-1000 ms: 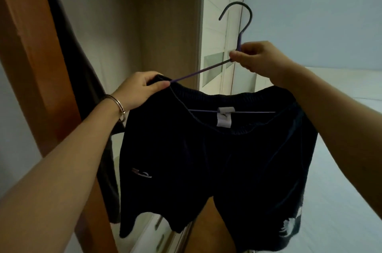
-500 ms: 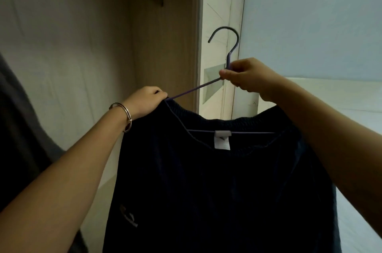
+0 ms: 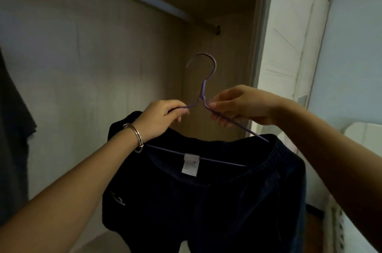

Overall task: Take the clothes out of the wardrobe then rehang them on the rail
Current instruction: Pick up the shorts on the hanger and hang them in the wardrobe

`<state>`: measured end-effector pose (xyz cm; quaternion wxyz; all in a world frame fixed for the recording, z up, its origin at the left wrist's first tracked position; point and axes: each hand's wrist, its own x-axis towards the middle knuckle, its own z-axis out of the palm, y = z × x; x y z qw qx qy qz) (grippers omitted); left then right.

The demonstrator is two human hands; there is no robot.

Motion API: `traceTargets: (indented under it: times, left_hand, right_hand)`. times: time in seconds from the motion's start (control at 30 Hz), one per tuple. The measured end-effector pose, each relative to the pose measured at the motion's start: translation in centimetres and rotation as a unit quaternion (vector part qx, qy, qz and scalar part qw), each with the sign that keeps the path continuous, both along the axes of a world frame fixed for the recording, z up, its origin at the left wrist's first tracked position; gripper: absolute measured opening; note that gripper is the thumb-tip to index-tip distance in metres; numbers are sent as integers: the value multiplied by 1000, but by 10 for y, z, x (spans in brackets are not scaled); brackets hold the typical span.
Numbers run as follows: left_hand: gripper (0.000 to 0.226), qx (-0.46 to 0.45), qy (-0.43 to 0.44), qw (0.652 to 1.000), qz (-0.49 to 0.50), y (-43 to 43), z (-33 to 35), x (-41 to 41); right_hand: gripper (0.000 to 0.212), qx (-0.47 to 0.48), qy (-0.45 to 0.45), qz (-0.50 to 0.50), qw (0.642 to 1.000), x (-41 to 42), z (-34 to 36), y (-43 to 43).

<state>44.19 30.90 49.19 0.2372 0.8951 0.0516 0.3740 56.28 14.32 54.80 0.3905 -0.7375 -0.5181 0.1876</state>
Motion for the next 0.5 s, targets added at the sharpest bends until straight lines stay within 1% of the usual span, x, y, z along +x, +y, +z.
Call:
traceTargets:
  times: [0.07, 0.17, 0.23, 0.3, 0.4, 0.5]
  left_hand:
    - [19, -6, 3, 1000, 11, 18, 5, 0]
    - [25, -29, -8, 999, 24, 50, 14, -3]
    - [24, -37, -28, 998, 35, 70, 24, -8]
    - [23, -38, -45, 997, 40, 89, 35, -11]
    - [21, -49, -57, 996, 56, 116, 52, -11]
    - [14, -71, -76, 990, 90, 139, 62, -7]
  right_hand:
    - [15, -43, -6, 43, 998, 13, 4, 10]
    - [22, -104, 31, 99, 989, 22, 4, 32]
    - [19, -125, 7, 123, 984, 27, 3, 49]
    - [20, -107, -3, 152, 983, 32, 7, 63]
    - [24, -56, 51, 225, 971, 37, 16, 85]
    - [21, -1, 84, 257, 963, 33, 23, 112]
